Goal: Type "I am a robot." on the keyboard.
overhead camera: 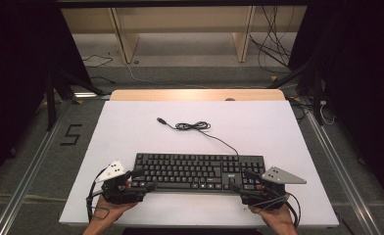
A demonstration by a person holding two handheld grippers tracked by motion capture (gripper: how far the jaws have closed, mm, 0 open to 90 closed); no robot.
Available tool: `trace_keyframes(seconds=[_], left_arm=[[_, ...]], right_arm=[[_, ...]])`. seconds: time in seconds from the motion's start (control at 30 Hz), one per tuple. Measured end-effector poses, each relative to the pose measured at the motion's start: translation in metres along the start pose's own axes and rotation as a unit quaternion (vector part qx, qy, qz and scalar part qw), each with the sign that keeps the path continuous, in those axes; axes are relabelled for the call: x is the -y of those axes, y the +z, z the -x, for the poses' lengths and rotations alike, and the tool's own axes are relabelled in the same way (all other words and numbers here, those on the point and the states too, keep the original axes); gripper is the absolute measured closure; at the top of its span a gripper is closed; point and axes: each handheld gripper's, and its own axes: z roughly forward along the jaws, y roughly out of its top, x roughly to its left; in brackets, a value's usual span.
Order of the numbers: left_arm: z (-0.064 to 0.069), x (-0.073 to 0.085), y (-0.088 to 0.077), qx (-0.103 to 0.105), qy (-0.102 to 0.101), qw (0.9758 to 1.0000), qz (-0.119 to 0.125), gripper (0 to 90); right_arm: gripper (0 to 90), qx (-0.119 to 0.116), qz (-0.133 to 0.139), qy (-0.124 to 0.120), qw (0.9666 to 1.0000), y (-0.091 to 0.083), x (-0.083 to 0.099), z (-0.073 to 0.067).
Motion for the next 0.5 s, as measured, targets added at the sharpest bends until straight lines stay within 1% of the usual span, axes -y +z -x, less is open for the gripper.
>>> trace_keyframes(seconds=[0.3, 0.5], left_arm=[[-0.0003, 0.0000, 0.0003, -0.002, -0.001, 1.0000, 0.000, 25.4], [-0.0021, 0.0000, 0.0002, -0.008, -0.005, 1.0000, 0.000, 25.6]], right_arm=[[31.0, -0.001, -0.001, -0.001, 1.0000, 0.0019, -0.0007, -0.0014], [31.5, -0.002, -0.006, -0.002, 1.0000, 0.0087, -0.0024, -0.0042]])
